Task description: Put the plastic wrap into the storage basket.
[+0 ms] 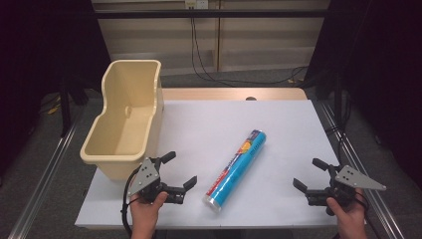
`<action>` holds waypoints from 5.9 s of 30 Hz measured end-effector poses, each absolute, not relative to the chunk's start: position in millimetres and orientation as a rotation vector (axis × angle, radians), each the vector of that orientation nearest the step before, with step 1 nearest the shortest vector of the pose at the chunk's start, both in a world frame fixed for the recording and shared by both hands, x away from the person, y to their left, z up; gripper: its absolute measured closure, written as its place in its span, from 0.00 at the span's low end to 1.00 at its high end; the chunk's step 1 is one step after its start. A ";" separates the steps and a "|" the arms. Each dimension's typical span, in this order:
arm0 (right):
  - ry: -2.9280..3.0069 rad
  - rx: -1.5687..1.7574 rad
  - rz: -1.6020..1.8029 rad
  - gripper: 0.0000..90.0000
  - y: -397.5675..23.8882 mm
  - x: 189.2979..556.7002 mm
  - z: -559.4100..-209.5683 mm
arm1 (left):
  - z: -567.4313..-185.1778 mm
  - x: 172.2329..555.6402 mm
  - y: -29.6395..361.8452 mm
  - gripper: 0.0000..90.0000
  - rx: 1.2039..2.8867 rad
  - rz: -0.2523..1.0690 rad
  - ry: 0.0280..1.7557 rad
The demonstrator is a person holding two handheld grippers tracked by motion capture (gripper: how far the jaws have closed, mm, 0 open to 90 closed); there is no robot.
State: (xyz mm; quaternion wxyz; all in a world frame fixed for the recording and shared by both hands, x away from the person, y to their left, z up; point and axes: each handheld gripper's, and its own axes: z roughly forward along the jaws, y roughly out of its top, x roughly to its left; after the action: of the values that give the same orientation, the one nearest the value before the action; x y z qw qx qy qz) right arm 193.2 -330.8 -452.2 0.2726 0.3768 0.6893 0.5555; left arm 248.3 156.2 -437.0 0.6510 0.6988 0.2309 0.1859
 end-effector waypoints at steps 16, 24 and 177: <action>1.865 1.014 1.489 0.01 -331.6 190.9 -453.0 | -426.8 265.8 109.4 0.00 1.724 0.385 0.533; 1.859 1.012 1.486 0.01 -332.2 189.4 -452.3 | -425.4 285.1 73.8 0.00 1.813 0.339 0.562; 1.912 0.953 1.451 0.02 -329.3 193.0 -452.4 | -325.0 376.1 25.7 0.36 2.571 -0.065 1.402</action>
State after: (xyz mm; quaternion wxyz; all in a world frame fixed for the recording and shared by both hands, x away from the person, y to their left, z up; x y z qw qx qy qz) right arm 193.0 -329.3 -452.4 0.2758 0.3548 0.7117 0.5400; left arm 376.1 25.7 -325.0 0.1058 0.8728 0.4760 -0.0219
